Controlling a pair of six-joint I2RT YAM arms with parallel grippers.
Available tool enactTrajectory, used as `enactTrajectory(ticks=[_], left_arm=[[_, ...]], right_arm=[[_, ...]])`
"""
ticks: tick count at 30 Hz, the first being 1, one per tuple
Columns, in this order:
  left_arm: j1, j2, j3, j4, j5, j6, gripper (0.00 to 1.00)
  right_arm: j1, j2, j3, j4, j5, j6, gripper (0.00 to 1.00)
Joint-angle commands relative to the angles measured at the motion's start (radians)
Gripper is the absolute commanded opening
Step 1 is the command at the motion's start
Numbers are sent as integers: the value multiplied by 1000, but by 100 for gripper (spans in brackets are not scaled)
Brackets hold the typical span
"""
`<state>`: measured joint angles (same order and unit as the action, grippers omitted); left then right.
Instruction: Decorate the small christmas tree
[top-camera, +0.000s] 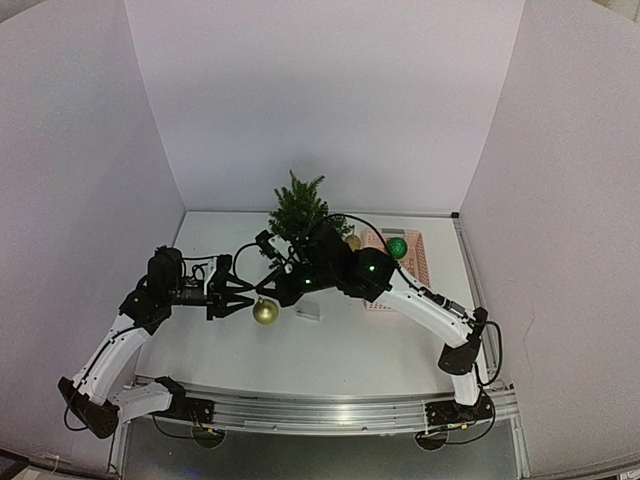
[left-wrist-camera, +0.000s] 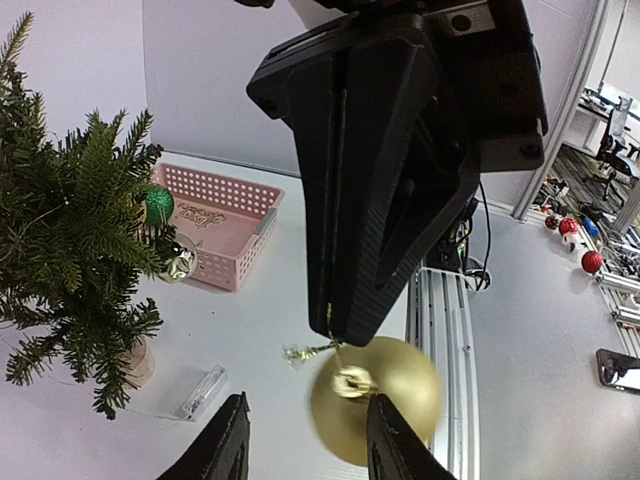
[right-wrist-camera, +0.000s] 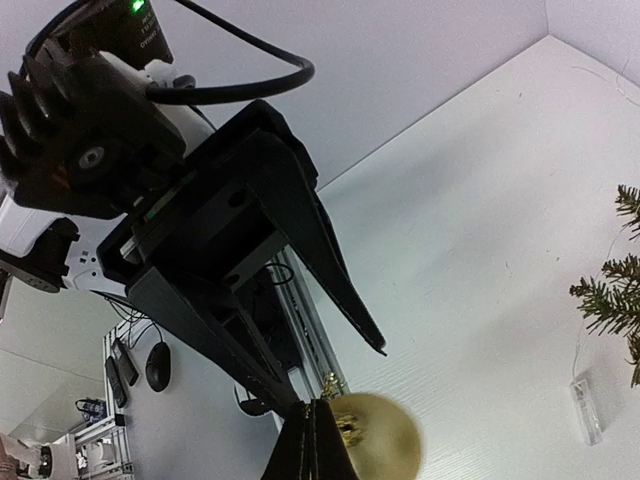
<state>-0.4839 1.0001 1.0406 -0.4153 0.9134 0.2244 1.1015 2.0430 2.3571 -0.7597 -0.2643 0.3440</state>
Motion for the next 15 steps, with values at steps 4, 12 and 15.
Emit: enactTrajectory(ticks=[4, 12, 15], left_arm=[[-4, 5, 1, 116, 21, -42, 34], [-4, 13, 15, 101, 27, -14, 27], [-4, 23, 26, 102, 20, -7, 24]], right_arm=[[8, 23, 59, 5, 13, -22, 0], [8, 28, 67, 5, 20, -30, 0], [8, 32, 72, 5, 19, -32, 0]])
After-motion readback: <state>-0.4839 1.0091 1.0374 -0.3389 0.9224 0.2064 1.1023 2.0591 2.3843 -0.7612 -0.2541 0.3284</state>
